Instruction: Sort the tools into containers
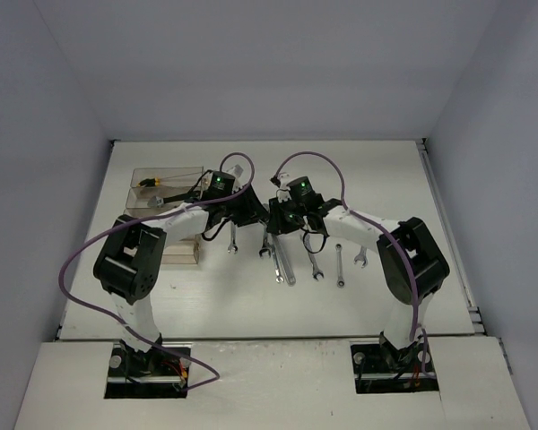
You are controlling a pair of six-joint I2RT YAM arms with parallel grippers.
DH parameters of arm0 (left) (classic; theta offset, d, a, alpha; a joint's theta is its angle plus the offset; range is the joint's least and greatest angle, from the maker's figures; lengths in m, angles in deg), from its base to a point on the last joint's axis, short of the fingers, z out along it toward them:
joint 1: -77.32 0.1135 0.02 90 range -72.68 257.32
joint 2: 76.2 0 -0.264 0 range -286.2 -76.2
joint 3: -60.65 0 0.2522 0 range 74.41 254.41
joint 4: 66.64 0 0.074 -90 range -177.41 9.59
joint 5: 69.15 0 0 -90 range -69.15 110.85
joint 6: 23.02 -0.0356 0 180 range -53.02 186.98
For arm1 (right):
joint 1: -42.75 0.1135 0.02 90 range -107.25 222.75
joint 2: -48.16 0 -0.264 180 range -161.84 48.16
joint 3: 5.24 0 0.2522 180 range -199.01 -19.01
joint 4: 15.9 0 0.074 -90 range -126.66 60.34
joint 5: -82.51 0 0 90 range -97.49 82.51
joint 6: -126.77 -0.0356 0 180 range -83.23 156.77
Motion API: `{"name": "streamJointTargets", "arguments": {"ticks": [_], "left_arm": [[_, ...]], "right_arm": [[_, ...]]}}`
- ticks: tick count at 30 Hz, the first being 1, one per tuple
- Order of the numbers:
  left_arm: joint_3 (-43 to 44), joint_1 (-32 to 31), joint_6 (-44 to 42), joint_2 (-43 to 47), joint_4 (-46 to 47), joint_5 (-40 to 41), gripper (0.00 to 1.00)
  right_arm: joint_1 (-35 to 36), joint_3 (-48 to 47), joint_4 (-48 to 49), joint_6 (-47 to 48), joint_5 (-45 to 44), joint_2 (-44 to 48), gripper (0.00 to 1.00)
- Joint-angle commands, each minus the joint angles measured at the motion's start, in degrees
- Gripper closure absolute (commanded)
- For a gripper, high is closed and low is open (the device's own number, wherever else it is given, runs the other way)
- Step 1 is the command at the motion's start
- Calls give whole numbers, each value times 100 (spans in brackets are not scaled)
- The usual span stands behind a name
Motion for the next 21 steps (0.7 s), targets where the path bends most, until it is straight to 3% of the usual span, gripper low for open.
{"name": "streamJointTargets", "arguments": {"ticks": [1, 8, 16, 19, 21], "left_arm": [[219, -35, 113, 146, 605, -143, 72], [137, -35, 245, 150, 856, -327, 100], [-52, -35, 237, 348, 1103, -331, 100], [-86, -20, 235, 427, 1120, -309, 100], [-105, -17, 214, 499, 1120, -283, 100]], "right_arm": [[28, -127, 788, -99, 276, 553, 100], [28, -165, 808, -99, 344, 588, 100], [0, -126, 802, -77, 416, 669, 98], [-86, -57, 787, -75, 437, 825, 81], [-180, 11, 763, -72, 428, 960, 76]]}}
